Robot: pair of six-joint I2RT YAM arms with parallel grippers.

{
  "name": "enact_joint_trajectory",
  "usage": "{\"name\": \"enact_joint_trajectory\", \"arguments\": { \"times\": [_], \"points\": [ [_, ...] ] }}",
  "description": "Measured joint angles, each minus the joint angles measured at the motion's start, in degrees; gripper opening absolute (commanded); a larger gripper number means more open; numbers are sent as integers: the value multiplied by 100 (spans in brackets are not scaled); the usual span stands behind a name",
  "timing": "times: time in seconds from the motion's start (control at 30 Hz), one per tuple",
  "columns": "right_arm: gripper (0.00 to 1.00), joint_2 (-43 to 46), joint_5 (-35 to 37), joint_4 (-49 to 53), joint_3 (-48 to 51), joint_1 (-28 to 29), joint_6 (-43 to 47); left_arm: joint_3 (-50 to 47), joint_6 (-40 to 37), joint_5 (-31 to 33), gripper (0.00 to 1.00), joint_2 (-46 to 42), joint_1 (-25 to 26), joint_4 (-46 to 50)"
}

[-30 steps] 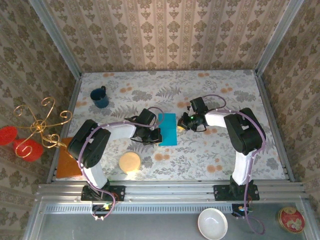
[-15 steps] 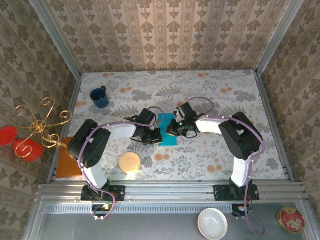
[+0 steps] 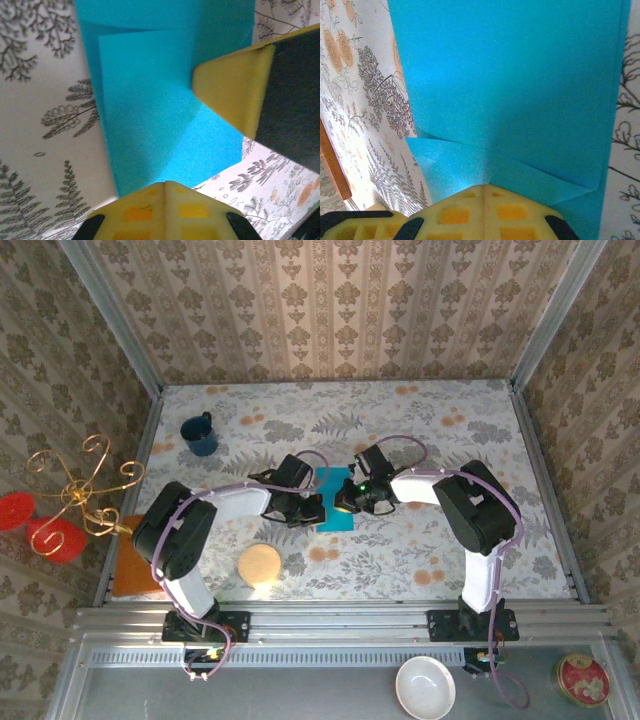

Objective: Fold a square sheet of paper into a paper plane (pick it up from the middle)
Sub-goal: Fold the triangle a second time at the center of the table.

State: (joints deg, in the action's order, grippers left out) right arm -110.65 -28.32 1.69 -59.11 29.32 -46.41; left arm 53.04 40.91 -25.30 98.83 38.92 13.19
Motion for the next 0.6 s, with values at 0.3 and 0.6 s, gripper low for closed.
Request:
{"name": "enact_joint_trajectory", "arguments": {
  "times": [0.3, 0.6],
  "points": [
    [0, -35, -66, -2, -22, -26, 0, 254, -87, -133, 0, 470, 4, -59],
    [0, -101, -142, 13, -90, -37, 0, -20, -365, -125, 0, 273, 15, -59]
  ]
}}
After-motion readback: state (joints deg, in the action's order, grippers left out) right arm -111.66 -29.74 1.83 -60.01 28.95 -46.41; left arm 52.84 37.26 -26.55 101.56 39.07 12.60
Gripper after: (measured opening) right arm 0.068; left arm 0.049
